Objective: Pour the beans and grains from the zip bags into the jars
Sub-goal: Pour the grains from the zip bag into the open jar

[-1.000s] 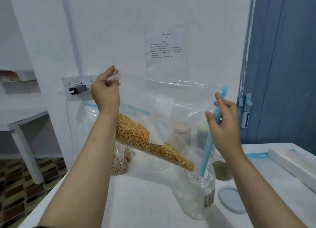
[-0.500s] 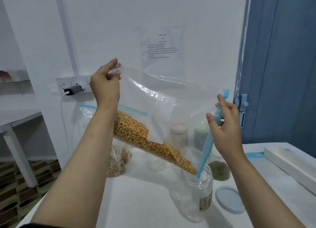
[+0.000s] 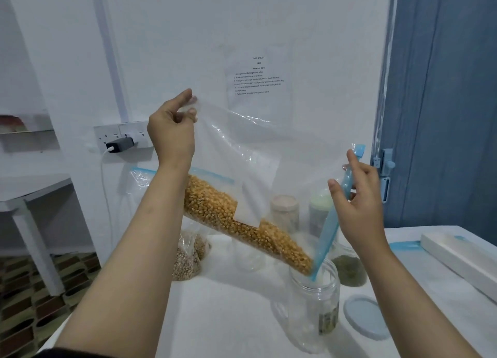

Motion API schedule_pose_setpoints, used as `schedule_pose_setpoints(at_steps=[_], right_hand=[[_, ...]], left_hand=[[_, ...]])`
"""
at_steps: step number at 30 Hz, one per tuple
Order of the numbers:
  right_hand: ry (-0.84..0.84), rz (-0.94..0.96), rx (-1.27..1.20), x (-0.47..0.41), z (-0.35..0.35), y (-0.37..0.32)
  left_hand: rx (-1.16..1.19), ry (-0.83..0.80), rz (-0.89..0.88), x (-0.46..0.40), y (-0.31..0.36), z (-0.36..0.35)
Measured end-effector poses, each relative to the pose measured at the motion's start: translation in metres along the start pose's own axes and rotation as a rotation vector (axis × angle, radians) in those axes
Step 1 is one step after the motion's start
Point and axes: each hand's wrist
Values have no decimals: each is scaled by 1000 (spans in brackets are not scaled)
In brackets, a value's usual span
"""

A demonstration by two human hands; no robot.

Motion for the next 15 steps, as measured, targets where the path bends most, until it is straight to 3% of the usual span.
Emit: schedule_pose_setpoints(at_steps=[15], right_hand=[[20, 11, 6, 1, -2, 11]], left_hand=[[24, -4, -18, -3, 2, -5]])
Point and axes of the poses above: each hand's wrist, its own x-axis away from the middle knuckle, its own z-axis out of the back of the hand, y = z × x, and after that the axes turned 2 degrees about z, right-handed
